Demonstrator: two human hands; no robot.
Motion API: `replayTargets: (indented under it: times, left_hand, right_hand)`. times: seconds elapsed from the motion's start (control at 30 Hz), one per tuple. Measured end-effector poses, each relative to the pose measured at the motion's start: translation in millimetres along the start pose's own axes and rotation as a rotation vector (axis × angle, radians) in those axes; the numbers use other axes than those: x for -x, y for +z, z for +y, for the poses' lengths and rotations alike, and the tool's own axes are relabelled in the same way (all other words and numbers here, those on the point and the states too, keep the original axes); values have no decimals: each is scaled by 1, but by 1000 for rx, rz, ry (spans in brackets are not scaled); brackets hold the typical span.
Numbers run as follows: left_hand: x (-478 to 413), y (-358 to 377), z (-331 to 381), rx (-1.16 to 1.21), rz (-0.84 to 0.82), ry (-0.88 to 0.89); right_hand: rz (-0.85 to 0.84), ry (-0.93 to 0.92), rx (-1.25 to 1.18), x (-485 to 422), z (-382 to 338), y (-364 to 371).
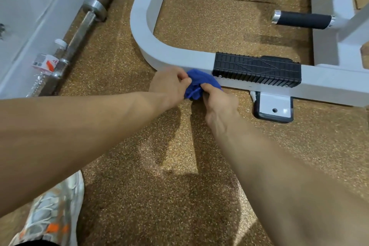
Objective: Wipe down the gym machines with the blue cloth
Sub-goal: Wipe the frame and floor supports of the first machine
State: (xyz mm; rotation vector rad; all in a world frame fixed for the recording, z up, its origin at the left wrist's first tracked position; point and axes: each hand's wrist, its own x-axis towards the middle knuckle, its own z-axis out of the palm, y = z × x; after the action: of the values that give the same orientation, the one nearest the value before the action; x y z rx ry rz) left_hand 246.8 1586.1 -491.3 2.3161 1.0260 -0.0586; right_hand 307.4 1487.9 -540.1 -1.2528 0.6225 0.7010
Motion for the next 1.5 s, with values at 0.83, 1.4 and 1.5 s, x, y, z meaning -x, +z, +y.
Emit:
replayTargets:
  times: [0.83,1.4,1.5]
  left_hand:
    - [37,107,69,-85,-279,379]
    - [43,86,83,-281,-208,404]
    - [48,108,106,-274,-243,397]
  right_hand:
    - [297,-234,38,-25,-69,-110]
    - [285,-109,140,-28,-85,-112]
    - [332,-148,146,-33,-102,-138]
